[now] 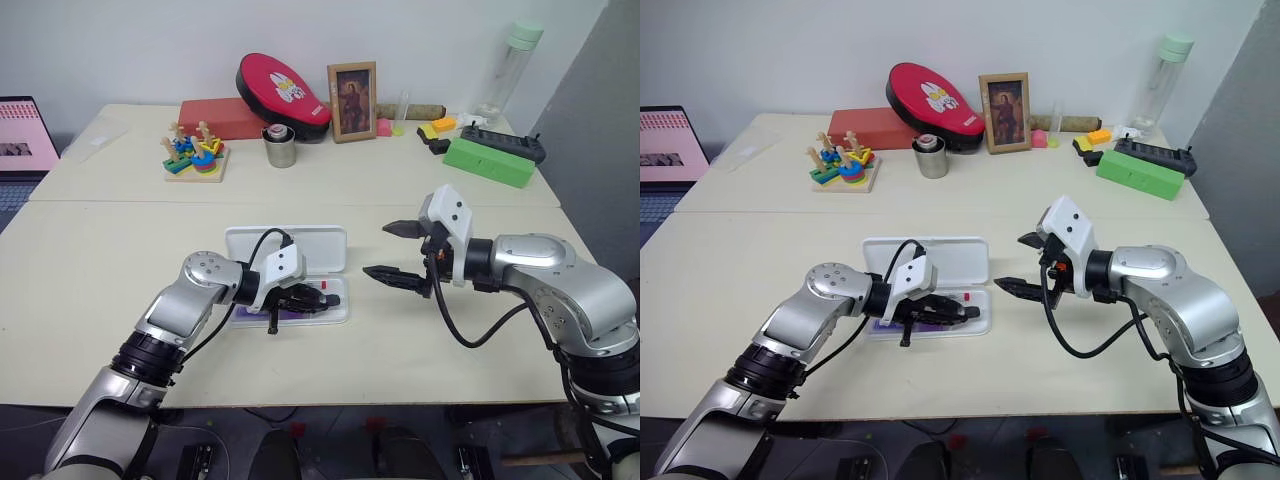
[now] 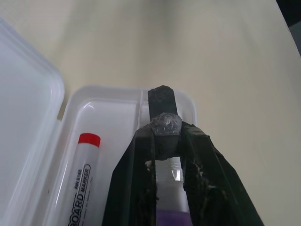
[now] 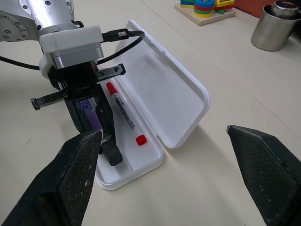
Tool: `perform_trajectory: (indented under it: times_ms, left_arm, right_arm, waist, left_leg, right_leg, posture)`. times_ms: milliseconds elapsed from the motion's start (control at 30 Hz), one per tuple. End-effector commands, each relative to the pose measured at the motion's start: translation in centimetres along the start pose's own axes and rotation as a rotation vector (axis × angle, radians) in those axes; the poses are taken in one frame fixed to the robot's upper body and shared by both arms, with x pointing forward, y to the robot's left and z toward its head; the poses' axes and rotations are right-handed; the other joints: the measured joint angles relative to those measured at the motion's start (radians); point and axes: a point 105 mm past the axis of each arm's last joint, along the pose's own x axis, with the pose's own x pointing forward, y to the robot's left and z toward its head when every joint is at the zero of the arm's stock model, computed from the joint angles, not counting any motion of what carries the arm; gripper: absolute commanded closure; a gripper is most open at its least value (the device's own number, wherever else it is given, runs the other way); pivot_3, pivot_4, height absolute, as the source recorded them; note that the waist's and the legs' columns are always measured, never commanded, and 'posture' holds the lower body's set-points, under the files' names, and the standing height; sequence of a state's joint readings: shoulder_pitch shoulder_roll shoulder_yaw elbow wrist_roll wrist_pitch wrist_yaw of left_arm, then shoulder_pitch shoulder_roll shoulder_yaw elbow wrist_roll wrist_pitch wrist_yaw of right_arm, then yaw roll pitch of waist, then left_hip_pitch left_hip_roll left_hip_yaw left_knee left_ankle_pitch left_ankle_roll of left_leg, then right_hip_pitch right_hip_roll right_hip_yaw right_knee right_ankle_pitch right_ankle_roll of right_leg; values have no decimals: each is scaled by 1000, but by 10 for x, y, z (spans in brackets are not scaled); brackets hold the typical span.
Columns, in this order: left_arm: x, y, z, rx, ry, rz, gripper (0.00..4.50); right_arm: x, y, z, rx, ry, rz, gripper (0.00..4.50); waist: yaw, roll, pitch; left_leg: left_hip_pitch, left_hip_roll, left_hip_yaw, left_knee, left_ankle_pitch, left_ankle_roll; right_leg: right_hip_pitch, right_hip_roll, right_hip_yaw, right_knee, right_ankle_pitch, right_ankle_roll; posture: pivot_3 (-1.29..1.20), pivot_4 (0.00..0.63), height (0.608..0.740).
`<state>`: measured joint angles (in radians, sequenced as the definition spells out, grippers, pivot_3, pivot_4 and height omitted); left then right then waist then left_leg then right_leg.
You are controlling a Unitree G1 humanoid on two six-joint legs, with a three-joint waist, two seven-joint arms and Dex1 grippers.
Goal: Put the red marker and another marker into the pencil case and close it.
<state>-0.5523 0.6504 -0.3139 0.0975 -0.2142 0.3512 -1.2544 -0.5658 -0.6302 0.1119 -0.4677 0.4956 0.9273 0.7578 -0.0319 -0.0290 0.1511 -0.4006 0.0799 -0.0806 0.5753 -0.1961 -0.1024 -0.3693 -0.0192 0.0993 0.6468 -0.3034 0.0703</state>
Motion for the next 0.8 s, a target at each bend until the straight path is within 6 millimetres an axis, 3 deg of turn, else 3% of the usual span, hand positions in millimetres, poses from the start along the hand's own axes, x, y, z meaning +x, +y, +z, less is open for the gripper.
perform_trajectory:
  times_ms: [33,233,267,400,800]
  left_arm:
    - [3,1,6,18,-5,-7,4068]
    - [4,-1,6,11,1,-15,4068]
    - [4,-1,6,10,2,-17,3508]
    - [5,-3,7,-1,1,-27,2940]
    - [3,-3,18,-14,-61,3,587]
  right_arm:
    - [-4,11,9,-40,-23,38,0]
    - [-4,13,8,-36,-18,52,0]
    - [-4,14,8,-36,-17,52,0]
    - [-4,13,7,-34,-17,50,0]
    - [-4,8,14,-56,-26,58,0]
  waist:
    - [0,0,0]
    - [0,0,0]
    - [0,0,0]
    - [0,0,0]
    - [0,0,0]
  left_leg:
    - [0,0,0,0,0,0]
    - [0,0,0,0,0,0]
    - [0,0,0,0,0,0]
    - [0,0,0,0,0,0]
    - [0,0,0,1,0,0]
  right_leg:
    - [0,0,0,0,0,0]
    - [0,0,0,0,0,0]
    - [0,0,0,0,0,0]
    - [0,0,0,0,0,0]
    - [0,0,0,1,0,0]
  posture:
    - [0,150,740]
    - [0,150,740]
    - [0,150,740]
    - [0,150,740]
    - [0,150,740]
